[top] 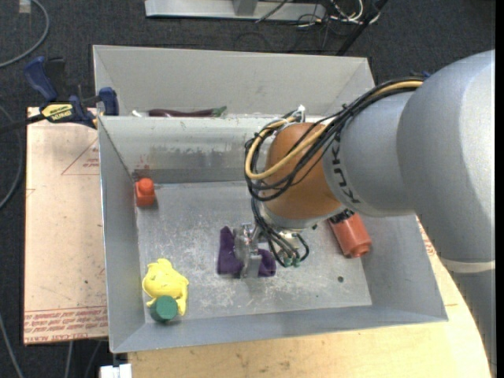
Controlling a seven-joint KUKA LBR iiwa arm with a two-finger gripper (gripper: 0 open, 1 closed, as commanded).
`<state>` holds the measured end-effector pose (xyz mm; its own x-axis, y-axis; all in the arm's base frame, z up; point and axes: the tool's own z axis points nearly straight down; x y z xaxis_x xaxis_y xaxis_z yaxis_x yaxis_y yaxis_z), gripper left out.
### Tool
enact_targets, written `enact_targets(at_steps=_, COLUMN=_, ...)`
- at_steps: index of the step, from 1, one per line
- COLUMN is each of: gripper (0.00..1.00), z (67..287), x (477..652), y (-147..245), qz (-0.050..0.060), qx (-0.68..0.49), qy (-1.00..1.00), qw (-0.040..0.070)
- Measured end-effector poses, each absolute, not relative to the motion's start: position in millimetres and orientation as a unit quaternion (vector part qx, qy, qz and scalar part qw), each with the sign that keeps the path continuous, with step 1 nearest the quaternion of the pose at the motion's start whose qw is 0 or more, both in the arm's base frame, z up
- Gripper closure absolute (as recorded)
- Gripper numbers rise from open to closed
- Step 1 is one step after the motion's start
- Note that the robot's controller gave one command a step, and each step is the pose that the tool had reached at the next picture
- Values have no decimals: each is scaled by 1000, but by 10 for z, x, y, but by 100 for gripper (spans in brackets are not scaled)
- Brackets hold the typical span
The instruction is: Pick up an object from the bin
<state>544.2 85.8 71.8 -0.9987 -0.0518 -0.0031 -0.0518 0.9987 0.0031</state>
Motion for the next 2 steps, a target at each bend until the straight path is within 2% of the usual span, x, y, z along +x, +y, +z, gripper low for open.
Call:
enact_targets(at_steps=1, gripper=100, z=1545, x=5410, y=838, qz=2, qx=-10, qy=1000, qw=3)
enact_targets(at_steps=2, gripper=100, z=1545, x=5410, y=839, qz=2, qx=-10, qy=1000, qw=3)
